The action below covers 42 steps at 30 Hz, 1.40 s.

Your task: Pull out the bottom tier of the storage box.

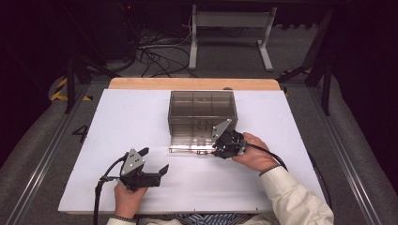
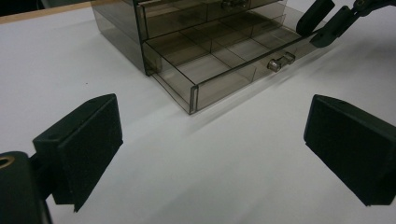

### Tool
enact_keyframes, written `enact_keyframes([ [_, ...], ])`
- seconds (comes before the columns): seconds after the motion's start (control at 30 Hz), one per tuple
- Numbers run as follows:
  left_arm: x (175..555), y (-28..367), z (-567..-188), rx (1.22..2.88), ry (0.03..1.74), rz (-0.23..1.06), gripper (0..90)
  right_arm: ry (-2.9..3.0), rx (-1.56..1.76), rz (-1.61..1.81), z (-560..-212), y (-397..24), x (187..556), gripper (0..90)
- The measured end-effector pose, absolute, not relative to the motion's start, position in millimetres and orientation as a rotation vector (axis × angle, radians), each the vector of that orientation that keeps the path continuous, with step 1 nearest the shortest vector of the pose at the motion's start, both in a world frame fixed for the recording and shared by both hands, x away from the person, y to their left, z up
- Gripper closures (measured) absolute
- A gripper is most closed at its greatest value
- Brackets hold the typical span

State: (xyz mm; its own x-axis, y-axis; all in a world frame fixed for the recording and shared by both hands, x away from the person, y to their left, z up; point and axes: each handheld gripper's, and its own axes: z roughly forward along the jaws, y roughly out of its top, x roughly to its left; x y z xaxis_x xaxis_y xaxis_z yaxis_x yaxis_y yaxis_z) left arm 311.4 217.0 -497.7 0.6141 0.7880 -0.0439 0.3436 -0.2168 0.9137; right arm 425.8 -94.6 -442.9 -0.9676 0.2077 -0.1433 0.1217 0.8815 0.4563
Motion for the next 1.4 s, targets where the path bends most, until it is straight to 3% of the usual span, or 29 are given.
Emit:
enact_keyframes([
  [0.97,311.9,216.6,-497.7,1.814,0.912,0.546,5.2,2.903,0.196,0.68,-442.1,-95.2,414.7,71.8],
  [1.4,311.8,216.8,-497.6,1.815,0.91,0.551,5.2,2.736,0.281,0.864,-427.1,-102.9,409.8,56.4],
])
